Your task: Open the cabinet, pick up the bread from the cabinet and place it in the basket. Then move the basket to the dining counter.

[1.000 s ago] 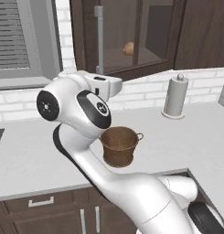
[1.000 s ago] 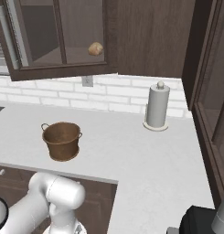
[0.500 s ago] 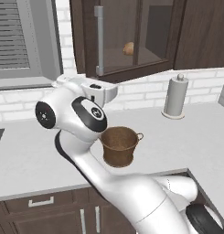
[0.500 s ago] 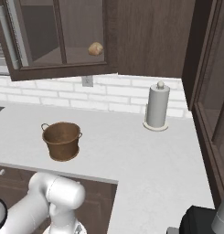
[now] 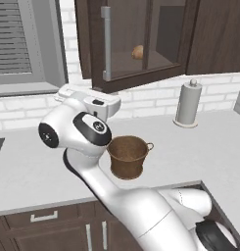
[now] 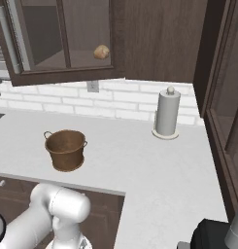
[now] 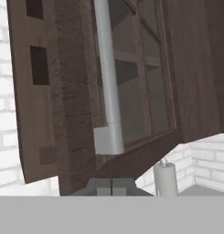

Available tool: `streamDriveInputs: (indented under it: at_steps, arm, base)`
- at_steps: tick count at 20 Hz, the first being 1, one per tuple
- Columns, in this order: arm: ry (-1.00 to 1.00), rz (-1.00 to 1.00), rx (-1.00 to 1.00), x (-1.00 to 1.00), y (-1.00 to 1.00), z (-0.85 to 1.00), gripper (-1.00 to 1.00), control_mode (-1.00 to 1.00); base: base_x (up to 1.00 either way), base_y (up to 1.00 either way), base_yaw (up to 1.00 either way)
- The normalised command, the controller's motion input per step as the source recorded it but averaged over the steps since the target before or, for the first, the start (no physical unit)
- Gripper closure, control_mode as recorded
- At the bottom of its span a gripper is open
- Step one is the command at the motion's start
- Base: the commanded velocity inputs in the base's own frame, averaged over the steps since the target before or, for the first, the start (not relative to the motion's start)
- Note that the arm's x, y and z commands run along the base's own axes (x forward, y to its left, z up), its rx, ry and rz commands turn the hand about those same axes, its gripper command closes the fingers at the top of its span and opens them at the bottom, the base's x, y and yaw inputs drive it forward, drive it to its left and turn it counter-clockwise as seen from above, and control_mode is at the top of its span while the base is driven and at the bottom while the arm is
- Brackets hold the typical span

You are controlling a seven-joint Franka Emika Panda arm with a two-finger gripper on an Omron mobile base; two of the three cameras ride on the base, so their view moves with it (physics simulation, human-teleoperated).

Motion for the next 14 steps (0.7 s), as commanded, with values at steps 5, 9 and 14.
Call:
streamDriveInputs:
  at_steps: [5,9,14]
  arm:
    - [-0.01,-0.06,0.0,0.23,0.28,0.0,1.0,-1.0]
    - [0.0,-0.1,0.0,0.13,0.5,0.0,1.0,-1.0]
    - [0.0,-0.1,0.0,0.25,0.3,0.0,1.0,-1.0]
  base:
    - [0.0,0.0,0.0]
    - [0.0,0.0,0.0]
    - [0.0,0.0,0.0]
